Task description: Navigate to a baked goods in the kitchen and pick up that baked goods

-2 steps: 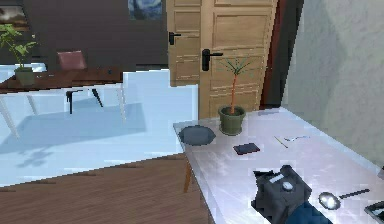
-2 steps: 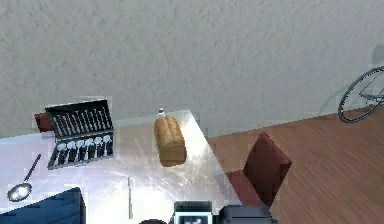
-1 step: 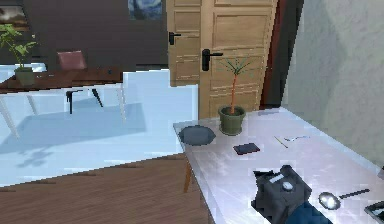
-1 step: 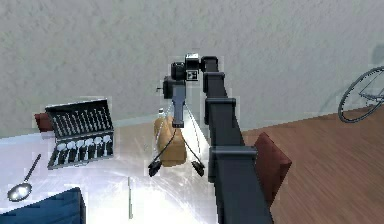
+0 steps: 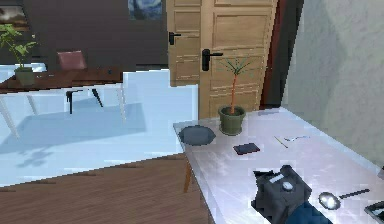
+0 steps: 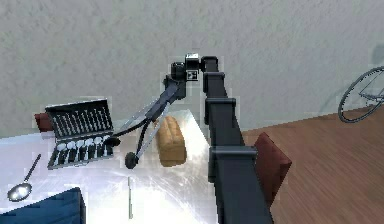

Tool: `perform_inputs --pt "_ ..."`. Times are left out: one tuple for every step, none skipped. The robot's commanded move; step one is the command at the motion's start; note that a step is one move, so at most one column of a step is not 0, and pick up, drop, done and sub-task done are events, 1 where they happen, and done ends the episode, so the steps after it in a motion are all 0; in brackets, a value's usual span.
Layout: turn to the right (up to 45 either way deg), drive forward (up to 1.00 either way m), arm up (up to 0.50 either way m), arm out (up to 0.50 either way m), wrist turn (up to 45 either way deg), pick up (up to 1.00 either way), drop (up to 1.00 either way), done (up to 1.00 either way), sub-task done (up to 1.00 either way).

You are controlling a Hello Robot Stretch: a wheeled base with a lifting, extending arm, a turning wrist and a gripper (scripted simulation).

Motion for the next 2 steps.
perform_inputs --pt "0.0 0.0 0.0 0.0 45.0 0.0 0.0 0.0 0.0" --pt "0.0 0.0 0.0 0.0 45.0 0.0 0.0 0.0 0.0"
